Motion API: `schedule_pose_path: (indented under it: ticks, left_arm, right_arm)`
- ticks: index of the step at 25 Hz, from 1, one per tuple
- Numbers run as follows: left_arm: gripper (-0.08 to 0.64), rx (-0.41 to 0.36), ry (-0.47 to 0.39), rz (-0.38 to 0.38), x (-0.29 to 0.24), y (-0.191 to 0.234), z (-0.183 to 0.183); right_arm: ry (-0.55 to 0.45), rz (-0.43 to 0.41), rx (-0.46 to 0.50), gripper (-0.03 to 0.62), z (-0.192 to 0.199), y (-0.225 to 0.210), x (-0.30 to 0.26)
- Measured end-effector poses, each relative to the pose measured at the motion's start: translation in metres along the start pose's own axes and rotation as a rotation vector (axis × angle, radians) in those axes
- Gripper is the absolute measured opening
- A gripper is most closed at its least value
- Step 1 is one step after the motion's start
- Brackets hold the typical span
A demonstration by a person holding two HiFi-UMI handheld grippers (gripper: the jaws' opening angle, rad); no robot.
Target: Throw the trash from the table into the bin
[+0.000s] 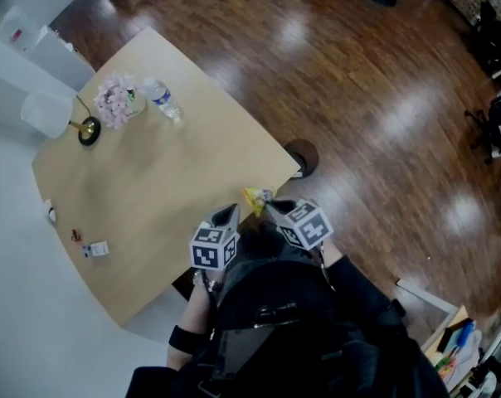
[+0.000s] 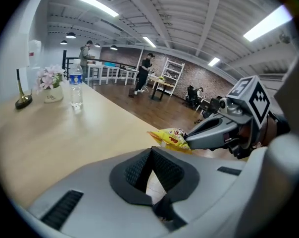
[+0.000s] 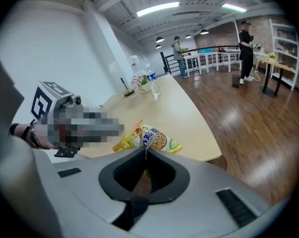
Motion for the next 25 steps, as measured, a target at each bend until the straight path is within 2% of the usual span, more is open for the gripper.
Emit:
schedule_pose_path:
  ticks: [4, 10, 15, 19, 25]
  left_arm:
    - [0.003, -0.02, 0.005, 0.057, -0.015, -0.01, -0.001]
    - [0.003, -0.019, 0.024, 0.037, -0.037, -0.028, 0.0]
    - [0.005, 0.016, 0.034, 0.014, -0.087, -0.069, -0.009]
    - [0.005, 0.014, 0.061, -0.002, -0.137, -0.11, -0.017]
    - [0.006, 0.068, 0.071, -0.045, -0.214, -0.149, -0.025]
  right_arm:
    - [-0.009, 0.039, 0.006, 0.009, -0.001, -0.009, 0.009]
    - [0.008, 0.0, 0.018, 0.009, 0.008, -0.038, 0.018]
    - [0.036, -0.008, 0.003, 0.009, 0.018, -0.106, 0.046]
    - [0.05, -0.005, -0.034, 0.009, 0.023, -0.168, 0.07]
    - [0.126, -0.019, -0.042, 0.009, 0.034, -0.25, 0.076]
Point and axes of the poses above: the fingertips, and each gripper's own axes: x backward along the fingers, y to its left, z out of its underside, the point moved 7 cm from there along x, backward along the fingers, and after that the axes turned 11 degrees about -y, right-handed, at the moved point
